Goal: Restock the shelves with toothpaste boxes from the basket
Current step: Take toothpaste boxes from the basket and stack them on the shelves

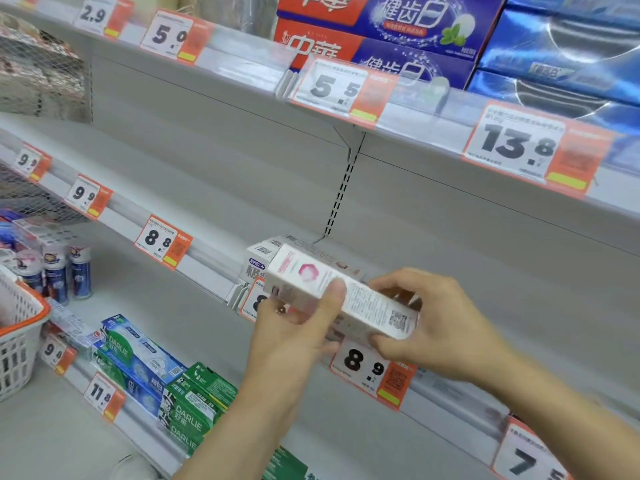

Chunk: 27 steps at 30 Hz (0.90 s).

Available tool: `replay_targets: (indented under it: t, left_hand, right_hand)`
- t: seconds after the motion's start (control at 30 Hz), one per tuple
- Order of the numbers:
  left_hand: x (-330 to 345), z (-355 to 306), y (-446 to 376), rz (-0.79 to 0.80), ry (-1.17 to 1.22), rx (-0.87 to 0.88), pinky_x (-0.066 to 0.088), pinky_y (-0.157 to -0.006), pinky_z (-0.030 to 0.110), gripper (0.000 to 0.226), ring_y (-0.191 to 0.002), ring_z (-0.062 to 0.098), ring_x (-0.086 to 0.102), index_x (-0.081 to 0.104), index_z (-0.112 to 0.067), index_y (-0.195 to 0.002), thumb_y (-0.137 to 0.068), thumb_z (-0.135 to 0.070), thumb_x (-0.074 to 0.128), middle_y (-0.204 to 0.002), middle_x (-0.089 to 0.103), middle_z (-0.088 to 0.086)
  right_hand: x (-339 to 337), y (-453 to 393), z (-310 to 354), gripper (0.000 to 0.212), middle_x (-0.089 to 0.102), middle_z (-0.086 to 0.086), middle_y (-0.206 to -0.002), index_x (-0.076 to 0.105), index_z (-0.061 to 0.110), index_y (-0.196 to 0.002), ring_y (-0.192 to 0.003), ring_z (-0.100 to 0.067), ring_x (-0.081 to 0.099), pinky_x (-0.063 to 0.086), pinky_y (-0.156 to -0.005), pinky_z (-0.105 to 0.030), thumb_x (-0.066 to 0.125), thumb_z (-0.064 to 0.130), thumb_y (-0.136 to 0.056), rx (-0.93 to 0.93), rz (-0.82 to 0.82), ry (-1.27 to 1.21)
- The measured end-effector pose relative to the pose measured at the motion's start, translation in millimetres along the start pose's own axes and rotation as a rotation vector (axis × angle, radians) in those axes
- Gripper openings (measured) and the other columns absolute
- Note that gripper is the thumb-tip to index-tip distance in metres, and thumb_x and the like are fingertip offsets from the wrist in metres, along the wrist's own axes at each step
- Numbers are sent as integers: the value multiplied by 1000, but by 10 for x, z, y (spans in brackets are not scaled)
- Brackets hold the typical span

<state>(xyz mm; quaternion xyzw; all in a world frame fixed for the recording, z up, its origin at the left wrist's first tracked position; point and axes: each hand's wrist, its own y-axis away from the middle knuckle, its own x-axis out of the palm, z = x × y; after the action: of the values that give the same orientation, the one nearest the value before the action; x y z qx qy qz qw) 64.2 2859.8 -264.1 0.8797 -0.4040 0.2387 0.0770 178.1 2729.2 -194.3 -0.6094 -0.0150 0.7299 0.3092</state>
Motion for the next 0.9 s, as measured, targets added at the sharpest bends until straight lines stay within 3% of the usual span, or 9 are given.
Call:
replay_targets:
  t: [0.07,0.17,0.23,0.33,0.5,0.57,0.73,0.8,0.9]
  left_hand:
    - [0,-31,26,26,127,-28,63,-78,40,55,-94,21,75,62,-20,-123,-73,-38,76,-102,78,1]
    - [-73,-45,29,42,201,-21,61,-80,44,49,-98,26,74,66,-19,-123,-75,-29,76,-107,77,9]
    - [-127,-61,26,77,243,-29,61,-81,44,52,-99,30,74,65,-15,-123,-73,-23,77,-109,76,13]
    - [-174,-82,10,136,285,-6,62,-79,41,52,-100,32,73,62,-7,-123,-73,-13,74,-109,74,18]
    - [-159,-78,4,121,389,4,61,-83,42,51,-102,31,72,61,-5,-119,-70,-6,74,-111,74,18]
    - [-134,-58,-11,102,377,6,60,-87,44,51,-98,29,73,60,-5,-121,-72,-8,73,-109,74,18]
    - [-145,-48,-38,240,50,8,61,-68,33,47,-81,24,75,65,-15,-118,-73,-19,75,-98,78,9]
    - [-183,-31,-51,361,-183,57,59,-77,24,41,-94,17,75,68,-22,-120,-80,-26,75,-104,77,1]
    - [-193,-19,-47,475,-469,118,56,-93,35,41,-101,22,70,67,-31,-126,-87,-44,69,-112,73,-2]
  right_hand:
    - [129,92,12,47,62,16,-95,69,29,-106,-90,-8,61,48,-75,-23,86,27,-62,-161,-42,16]
    - [191,247,25,50,60,12,-113,68,32,-114,-110,-13,60,47,-89,-20,86,44,-68,-215,-32,-93]
    - [125,288,44,50,61,15,-121,67,40,-116,-115,-10,61,48,-93,-18,79,57,-71,-54,-3,-244]
    - [49,253,-19,57,70,10,-118,64,37,-122,-104,-15,70,58,-88,-33,79,53,-70,227,201,-587]
    - [24,220,-74,46,73,-7,-115,72,21,-111,-100,-28,72,58,-88,-41,86,35,-69,351,245,-778]
    - [15,201,-80,56,73,-10,-112,70,19,-114,-98,-28,71,56,-90,-42,91,37,-65,356,282,-742]
    - [-25,76,52,68,73,-8,-112,53,23,-133,-101,-31,70,57,-92,-50,88,25,-74,305,195,-696]
    - [-96,17,70,75,74,-12,-106,45,29,-138,-97,-38,70,57,-84,-52,84,23,-73,306,200,-671]
    - [-181,1,39,72,76,-6,-105,48,30,-140,-96,-27,73,61,-80,-41,80,18,-77,251,340,-567]
